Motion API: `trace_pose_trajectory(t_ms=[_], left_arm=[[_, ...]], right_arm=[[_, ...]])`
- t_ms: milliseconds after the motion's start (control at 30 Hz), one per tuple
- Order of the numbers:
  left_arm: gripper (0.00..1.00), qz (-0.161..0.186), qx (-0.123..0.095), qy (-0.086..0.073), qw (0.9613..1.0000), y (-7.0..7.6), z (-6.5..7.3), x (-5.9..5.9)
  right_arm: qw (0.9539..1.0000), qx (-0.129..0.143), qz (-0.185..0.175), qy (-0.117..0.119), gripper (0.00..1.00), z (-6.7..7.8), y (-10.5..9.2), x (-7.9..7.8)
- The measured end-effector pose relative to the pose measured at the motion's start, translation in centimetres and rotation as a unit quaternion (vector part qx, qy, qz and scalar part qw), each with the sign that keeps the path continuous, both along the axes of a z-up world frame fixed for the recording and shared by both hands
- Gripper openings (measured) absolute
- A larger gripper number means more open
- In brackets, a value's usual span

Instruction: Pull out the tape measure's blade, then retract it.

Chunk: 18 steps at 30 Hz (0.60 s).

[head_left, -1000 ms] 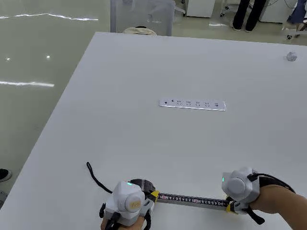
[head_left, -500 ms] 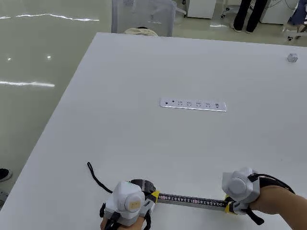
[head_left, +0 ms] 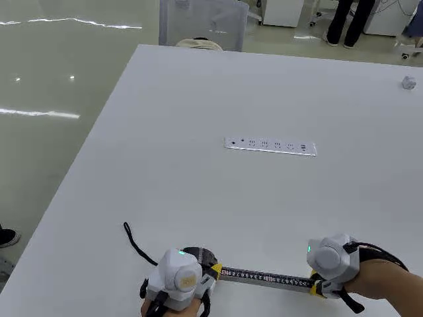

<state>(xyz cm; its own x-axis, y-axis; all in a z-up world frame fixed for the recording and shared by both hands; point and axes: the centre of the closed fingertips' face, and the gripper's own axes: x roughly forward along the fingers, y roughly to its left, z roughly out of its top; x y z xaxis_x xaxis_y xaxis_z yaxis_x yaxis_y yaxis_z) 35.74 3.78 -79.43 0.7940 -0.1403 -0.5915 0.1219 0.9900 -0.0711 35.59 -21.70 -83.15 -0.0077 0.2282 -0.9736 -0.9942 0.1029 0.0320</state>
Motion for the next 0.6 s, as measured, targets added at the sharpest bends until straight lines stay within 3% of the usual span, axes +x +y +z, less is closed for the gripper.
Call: trace_pose_trajectory(t_ms=[600], left_arm=[[0.59,-0.002,-0.002,0.002,1.0,0.02,0.01,0.04]], right_arm=[[1.0,0.0,-0.003,0.002,0.15,-0.02,0.57,0.0]])
